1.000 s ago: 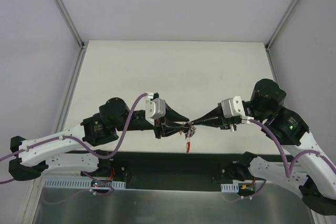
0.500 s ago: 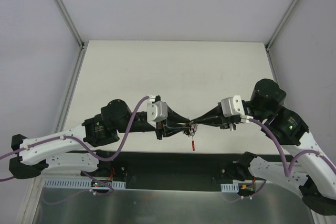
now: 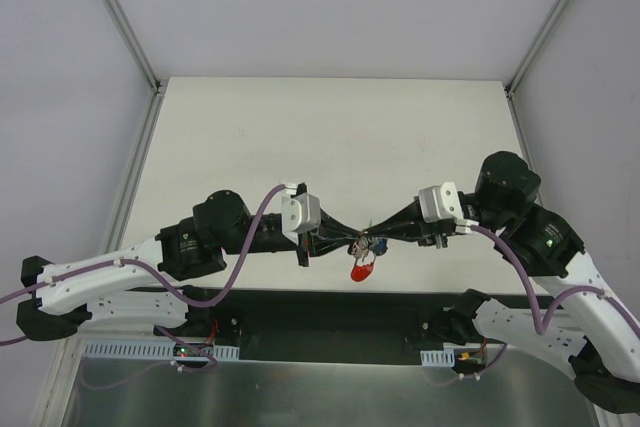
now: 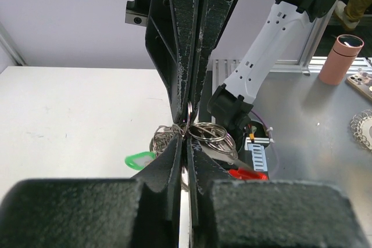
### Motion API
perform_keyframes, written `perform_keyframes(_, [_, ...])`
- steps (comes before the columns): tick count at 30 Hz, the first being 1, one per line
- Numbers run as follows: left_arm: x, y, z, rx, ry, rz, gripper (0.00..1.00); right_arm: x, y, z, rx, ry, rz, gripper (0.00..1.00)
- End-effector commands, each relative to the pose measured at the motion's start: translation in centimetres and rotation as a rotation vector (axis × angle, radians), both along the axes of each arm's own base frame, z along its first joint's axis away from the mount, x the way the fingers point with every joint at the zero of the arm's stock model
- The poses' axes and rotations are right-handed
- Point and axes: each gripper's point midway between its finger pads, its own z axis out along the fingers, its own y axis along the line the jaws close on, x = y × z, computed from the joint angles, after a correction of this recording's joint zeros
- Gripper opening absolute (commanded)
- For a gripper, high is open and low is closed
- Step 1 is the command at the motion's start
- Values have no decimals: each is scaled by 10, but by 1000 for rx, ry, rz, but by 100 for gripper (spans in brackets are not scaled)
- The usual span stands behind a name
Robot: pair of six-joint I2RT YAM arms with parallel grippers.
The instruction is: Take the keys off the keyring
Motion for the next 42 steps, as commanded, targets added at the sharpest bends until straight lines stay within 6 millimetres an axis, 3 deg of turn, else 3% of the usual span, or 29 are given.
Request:
perform_keyframes(1, [-3,9,16,-40,-40,3,8,-9,-2,19,65,-63,60,1])
perform_keyframes(3, [-3,10,15,-39,-48,8,24,-9,-1,20,68,-65,63,1])
perform_keyframes(5, [-2,10,14,-38,-51,12,27,-10,-1,23,77,-70,72,1])
perform_keyframes(20, [-9,6,14,-34,-40,-35,26,-11,-2,33,111,-78,66,1])
perform_keyframes(28, [3,9,20,-65,-14,70,23,-7,-2,36,119,-86,38,1])
perform_keyframes(35, [-2,11,27,-89,-65,98,35,-4,-1,37,120,-86,20,1])
perform_keyframes(42, [5,15,28,-102,-81,162,36,-3,-1,37,121,-86,14,1])
